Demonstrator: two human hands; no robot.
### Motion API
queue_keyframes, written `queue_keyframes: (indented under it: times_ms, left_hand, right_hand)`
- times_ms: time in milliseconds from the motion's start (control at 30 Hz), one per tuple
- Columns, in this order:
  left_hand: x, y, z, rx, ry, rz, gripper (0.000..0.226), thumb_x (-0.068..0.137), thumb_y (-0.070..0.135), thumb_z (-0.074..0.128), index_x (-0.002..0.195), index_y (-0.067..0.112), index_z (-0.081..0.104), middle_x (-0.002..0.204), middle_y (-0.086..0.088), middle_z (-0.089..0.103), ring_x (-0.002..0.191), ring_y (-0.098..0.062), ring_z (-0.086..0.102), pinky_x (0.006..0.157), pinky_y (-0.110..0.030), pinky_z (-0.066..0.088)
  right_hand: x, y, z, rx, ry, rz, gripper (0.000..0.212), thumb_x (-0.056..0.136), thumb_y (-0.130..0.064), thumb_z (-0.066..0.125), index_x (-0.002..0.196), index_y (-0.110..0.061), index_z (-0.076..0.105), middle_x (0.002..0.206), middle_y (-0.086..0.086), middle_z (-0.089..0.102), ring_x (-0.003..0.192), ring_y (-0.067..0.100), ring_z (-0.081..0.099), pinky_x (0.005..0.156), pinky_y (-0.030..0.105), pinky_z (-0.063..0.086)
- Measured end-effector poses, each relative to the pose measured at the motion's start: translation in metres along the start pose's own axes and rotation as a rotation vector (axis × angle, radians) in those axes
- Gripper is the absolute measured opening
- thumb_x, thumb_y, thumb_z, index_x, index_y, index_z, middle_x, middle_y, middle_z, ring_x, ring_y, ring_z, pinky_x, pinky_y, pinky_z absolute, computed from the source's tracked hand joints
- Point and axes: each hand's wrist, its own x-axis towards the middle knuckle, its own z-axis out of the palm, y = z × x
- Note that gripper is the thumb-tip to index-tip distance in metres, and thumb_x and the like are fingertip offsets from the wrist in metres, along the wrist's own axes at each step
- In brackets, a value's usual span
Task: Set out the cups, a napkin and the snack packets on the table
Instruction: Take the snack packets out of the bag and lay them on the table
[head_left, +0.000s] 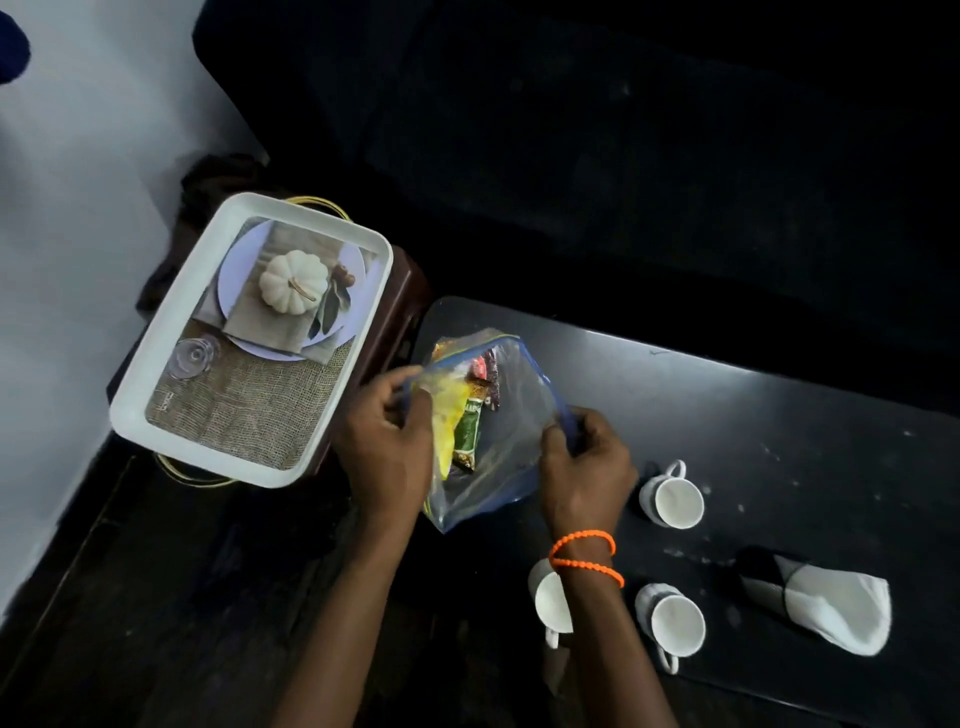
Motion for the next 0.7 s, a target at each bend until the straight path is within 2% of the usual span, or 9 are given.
queue_keyframes:
  times_ms: [67,133,200,300,367,433,500,600,700]
  left_hand:
    - [0.003,0.014,-0.012,0.002,0.055,0.048,0.018,0.091,0.016,0.072,0.106,0.022,0.081,0.080,0.001,0.074,0.073,-0.016,0.070,0.068,-0.036,0.057]
    - [0.003,0.026,-0.019,-0.008,0.044,0.079,0.020,0.092,0.015,0.073,0.109,0.021,0.081,0.082,-0.001,0.074,0.073,-0.019,0.070,0.066,-0.039,0.057]
    - [0.002,0.033,-0.023,-0.008,0.009,0.099,0.021,0.092,0.014,0.074,0.111,0.020,0.080,0.080,-0.001,0.073,0.071,-0.019,0.069,0.064,-0.040,0.057]
    - [0.002,0.033,-0.025,-0.017,0.005,0.088,0.022,0.092,0.012,0.074,0.111,0.020,0.080,0.076,0.003,0.072,0.066,-0.013,0.068,0.063,-0.038,0.057]
    - [0.004,0.031,-0.025,-0.045,0.012,0.044,0.023,0.091,0.011,0.073,0.111,0.021,0.080,0.078,0.004,0.074,0.069,-0.012,0.070,0.066,-0.037,0.059]
    - [0.006,0.028,-0.025,-0.049,0.017,0.036,0.024,0.091,0.010,0.073,0.111,0.021,0.080,0.081,0.004,0.075,0.072,-0.014,0.071,0.069,-0.039,0.059]
    - [0.006,0.027,-0.023,-0.054,0.017,0.039,0.024,0.091,0.012,0.074,0.111,0.023,0.079,0.081,0.006,0.075,0.073,-0.011,0.070,0.069,-0.037,0.058]
    - [0.006,0.024,-0.018,-0.069,-0.002,0.024,0.023,0.091,0.015,0.074,0.112,0.023,0.079,0.088,0.004,0.076,0.081,-0.013,0.073,0.075,-0.041,0.060]
    - [0.006,0.020,-0.016,-0.084,-0.022,0.000,0.024,0.091,0.014,0.072,0.113,0.019,0.079,0.098,-0.001,0.078,0.093,-0.023,0.074,0.086,-0.049,0.060]
  right_hand:
    - [-0.009,-0.010,-0.009,-0.025,0.001,-0.003,0.013,0.085,-0.006,0.070,0.090,-0.016,0.075,0.077,0.003,0.072,0.075,0.024,0.068,0.078,0.041,0.059]
    - [-0.021,-0.027,-0.017,-0.064,0.037,-0.105,0.020,0.083,-0.001,0.073,0.101,-0.010,0.075,0.092,0.007,0.073,0.085,0.025,0.067,0.085,0.034,0.056]
    - [-0.037,-0.049,-0.021,-0.061,0.148,-0.329,0.026,0.082,0.000,0.077,0.107,-0.004,0.074,0.103,0.010,0.071,0.091,0.020,0.065,0.086,0.019,0.050]
    - [-0.054,-0.075,-0.009,0.058,0.141,-0.648,0.013,0.089,-0.002,0.072,0.100,-0.007,0.075,0.099,0.000,0.072,0.092,0.009,0.067,0.088,0.017,0.051]
    - [-0.050,-0.084,0.012,0.016,-0.066,-0.527,0.015,0.089,-0.006,0.069,0.099,-0.014,0.077,0.096,-0.003,0.076,0.089,0.009,0.071,0.087,0.019,0.054]
    - [-0.032,-0.076,0.044,-0.207,-0.347,-0.210,0.015,0.089,-0.012,0.069,0.102,-0.013,0.077,0.100,0.007,0.079,0.095,0.023,0.073,0.090,0.030,0.056]
    - [-0.012,-0.064,0.074,-0.427,-0.555,0.028,0.028,0.091,-0.027,0.070,0.109,-0.006,0.073,0.110,0.018,0.075,0.105,0.034,0.070,0.093,0.037,0.056]
    - [0.001,-0.045,0.105,-0.476,-0.617,0.136,0.050,0.092,-0.043,0.068,0.123,-0.005,0.065,0.124,0.019,0.069,0.116,0.038,0.065,0.097,0.039,0.053]
    - [-0.002,-0.031,0.119,-0.463,-0.546,0.082,0.046,0.095,-0.044,0.061,0.126,-0.009,0.061,0.125,0.018,0.068,0.118,0.039,0.064,0.096,0.043,0.053]
